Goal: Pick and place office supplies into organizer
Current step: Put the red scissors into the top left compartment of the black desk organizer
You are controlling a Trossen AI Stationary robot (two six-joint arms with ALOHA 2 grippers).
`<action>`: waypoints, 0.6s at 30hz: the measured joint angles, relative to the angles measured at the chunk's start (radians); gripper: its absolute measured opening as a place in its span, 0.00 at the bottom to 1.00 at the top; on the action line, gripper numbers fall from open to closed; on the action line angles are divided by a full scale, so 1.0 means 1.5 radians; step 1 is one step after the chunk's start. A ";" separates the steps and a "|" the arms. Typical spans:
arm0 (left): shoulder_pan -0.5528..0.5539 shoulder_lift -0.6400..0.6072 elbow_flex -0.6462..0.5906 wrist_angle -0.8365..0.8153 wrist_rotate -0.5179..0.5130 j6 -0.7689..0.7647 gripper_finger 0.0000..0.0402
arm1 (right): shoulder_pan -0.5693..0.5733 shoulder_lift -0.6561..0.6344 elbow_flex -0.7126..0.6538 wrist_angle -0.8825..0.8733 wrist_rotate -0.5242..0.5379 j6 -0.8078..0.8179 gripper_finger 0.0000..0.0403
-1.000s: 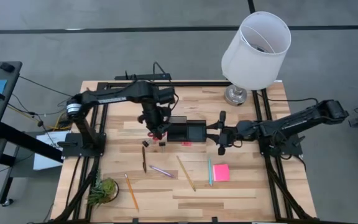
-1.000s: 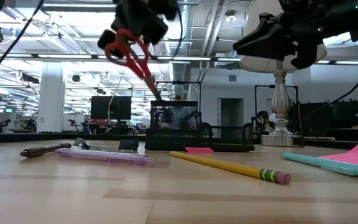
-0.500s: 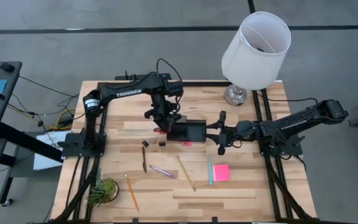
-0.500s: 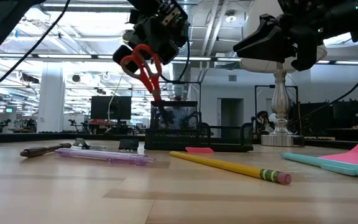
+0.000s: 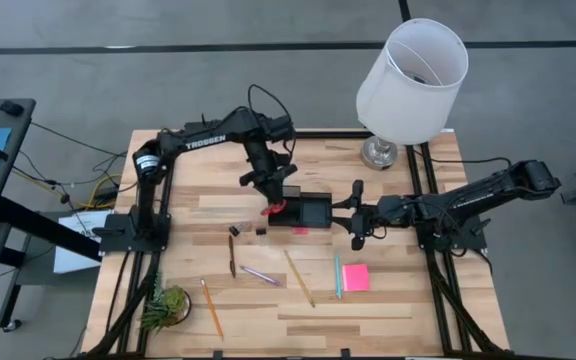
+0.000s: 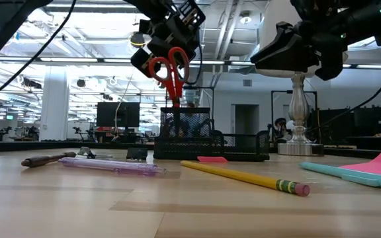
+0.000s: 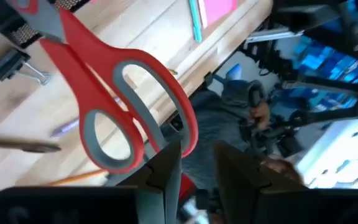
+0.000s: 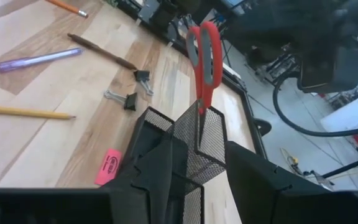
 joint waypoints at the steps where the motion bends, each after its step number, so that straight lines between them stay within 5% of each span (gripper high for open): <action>1: 0.007 0.000 0.000 -0.002 0.013 -0.007 0.21 | 0.000 0.000 0.000 -0.001 0.000 0.000 0.36; 6: 0.034 -0.001 0.001 0.001 0.130 -0.030 0.21 | 0.000 0.000 0.000 -0.001 -0.007 0.019 0.35; 12: 0.041 -0.003 0.077 -0.003 0.113 0.064 0.19 | 0.000 0.000 0.000 0.002 -0.077 0.055 0.34; 15: 0.034 -0.003 0.151 -0.016 0.029 0.214 0.17 | -0.001 0.001 -0.001 0.043 -0.089 0.043 0.35; 18: 0.004 -0.004 0.229 -0.069 -0.168 0.401 0.16 | -0.012 0.001 -0.001 0.110 -0.090 0.008 0.37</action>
